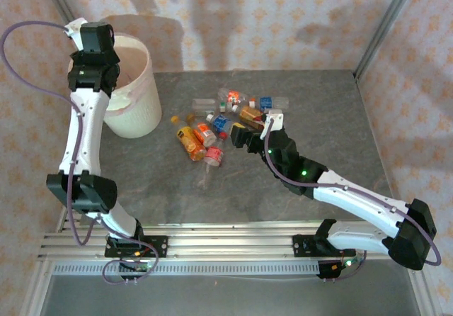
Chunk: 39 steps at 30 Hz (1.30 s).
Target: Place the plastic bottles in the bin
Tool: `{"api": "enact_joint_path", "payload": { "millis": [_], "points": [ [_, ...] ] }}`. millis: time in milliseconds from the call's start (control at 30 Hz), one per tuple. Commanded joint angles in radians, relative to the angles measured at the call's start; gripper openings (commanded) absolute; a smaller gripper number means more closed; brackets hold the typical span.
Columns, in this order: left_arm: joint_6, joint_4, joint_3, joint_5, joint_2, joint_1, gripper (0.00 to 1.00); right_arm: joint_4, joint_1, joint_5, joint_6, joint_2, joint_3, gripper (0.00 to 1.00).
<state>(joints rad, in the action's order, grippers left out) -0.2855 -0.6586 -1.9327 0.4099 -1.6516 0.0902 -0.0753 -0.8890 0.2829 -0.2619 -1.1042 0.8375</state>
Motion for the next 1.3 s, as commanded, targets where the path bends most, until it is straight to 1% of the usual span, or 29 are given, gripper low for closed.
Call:
{"api": "enact_joint_path", "payload": {
  "millis": [0,133,300,433,500,700,767,833,967,1067,1267],
  "points": [
    [-0.103,-0.052,-0.054,-0.077,-0.045,0.036,0.48,0.025,0.007,0.028,-0.020,0.011,0.014,0.99],
    [-0.179,-0.087,-0.101,-0.141,-0.112,0.087,0.48,0.040,0.008,0.038,-0.024,0.021,0.010,0.99],
    [-0.236,-0.069,-0.103,-0.179,-0.153,0.110,0.48,0.044,0.009,0.044,-0.033,0.032,0.005,0.99],
    [-0.303,-0.017,-0.114,-0.295,-0.204,0.126,0.52,0.044,0.009,0.043,-0.040,0.037,-0.002,0.99],
    [-0.337,-0.019,-0.160,-0.324,-0.249,0.125,0.54,0.051,0.009,0.043,-0.040,0.037,0.000,0.99],
    [-0.473,-0.064,-0.375,-0.371,-0.432,0.126,0.58,0.067,0.010,0.051,-0.041,0.047,0.005,0.99],
    [-0.513,-0.086,-0.443,-0.378,-0.482,0.125,0.64,0.073,0.010,0.056,-0.042,0.053,0.004,0.99],
    [-0.546,-0.121,-0.501,-0.370,-0.521,0.126,0.77,0.080,0.010,0.064,-0.042,0.061,0.002,0.99],
    [-0.557,-0.105,-0.529,-0.393,-0.533,0.125,0.86,0.086,0.010,0.073,-0.047,0.075,-0.009,0.99],
    [-0.555,-0.098,-0.522,-0.425,-0.522,0.126,0.87,0.082,0.010,0.080,-0.049,0.077,-0.016,0.99],
    [-0.517,-0.098,-0.477,-0.430,-0.457,0.125,0.90,0.075,0.010,0.082,-0.058,0.068,-0.016,0.99]
  ]
}}
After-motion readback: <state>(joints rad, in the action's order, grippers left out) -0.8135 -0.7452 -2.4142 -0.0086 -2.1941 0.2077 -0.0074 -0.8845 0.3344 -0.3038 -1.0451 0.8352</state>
